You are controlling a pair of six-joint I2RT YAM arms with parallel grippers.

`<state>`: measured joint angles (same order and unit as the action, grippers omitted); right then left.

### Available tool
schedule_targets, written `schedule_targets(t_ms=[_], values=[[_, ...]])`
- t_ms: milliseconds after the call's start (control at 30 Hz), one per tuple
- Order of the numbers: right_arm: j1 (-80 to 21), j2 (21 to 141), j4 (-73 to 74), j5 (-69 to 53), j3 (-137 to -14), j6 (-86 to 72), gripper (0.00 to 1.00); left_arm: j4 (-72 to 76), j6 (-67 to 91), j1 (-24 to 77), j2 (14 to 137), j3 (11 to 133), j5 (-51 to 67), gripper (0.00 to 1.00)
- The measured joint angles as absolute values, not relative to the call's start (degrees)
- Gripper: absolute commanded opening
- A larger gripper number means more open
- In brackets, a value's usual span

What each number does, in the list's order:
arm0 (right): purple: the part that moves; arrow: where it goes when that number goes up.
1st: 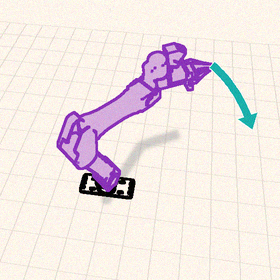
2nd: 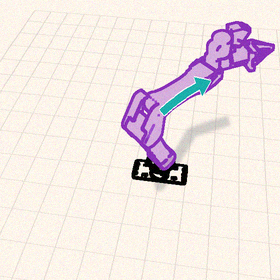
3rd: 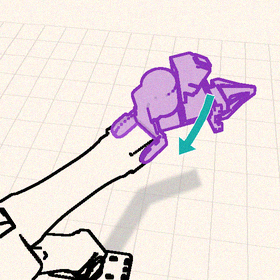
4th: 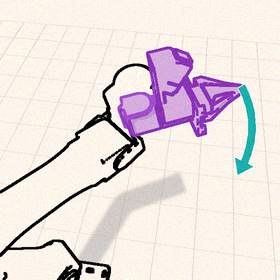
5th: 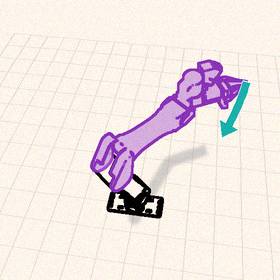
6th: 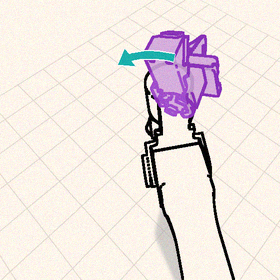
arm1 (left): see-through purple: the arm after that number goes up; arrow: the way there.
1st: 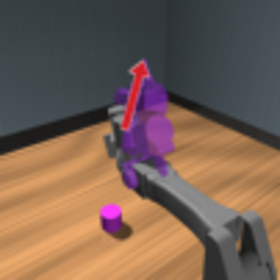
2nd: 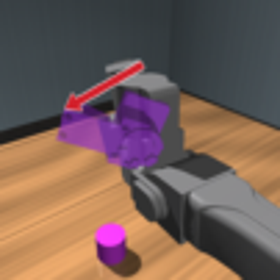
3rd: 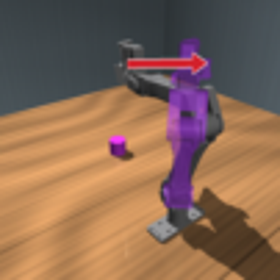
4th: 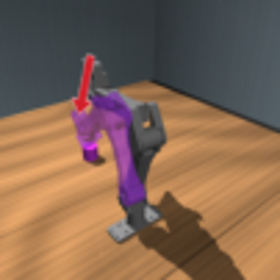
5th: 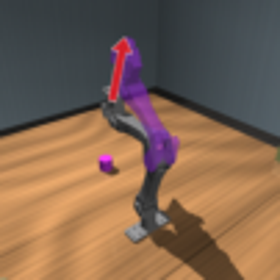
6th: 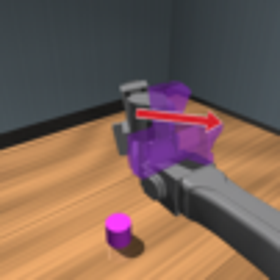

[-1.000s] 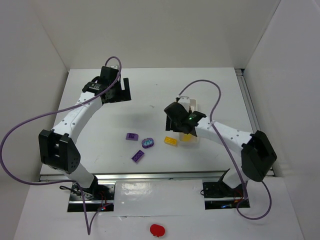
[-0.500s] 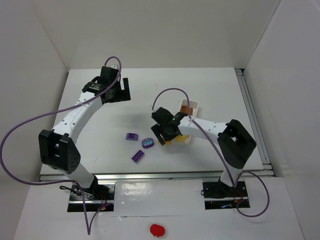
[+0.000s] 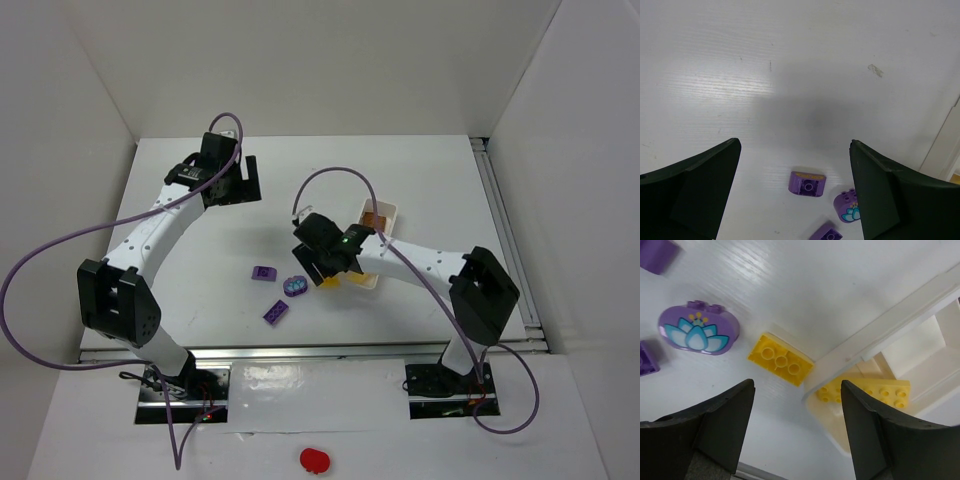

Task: Sort the legos into containers by color

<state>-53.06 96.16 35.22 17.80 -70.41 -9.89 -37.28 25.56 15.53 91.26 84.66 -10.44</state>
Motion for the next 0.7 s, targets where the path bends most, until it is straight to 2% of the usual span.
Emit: schedule_targets(t_ms=[700], values=[[-55.6, 106.5, 31.6, 15.9, -71.6, 2.3, 0.75, -37.3, 25.5, 15.5, 91.3, 84.7, -13.8, 1.00]])
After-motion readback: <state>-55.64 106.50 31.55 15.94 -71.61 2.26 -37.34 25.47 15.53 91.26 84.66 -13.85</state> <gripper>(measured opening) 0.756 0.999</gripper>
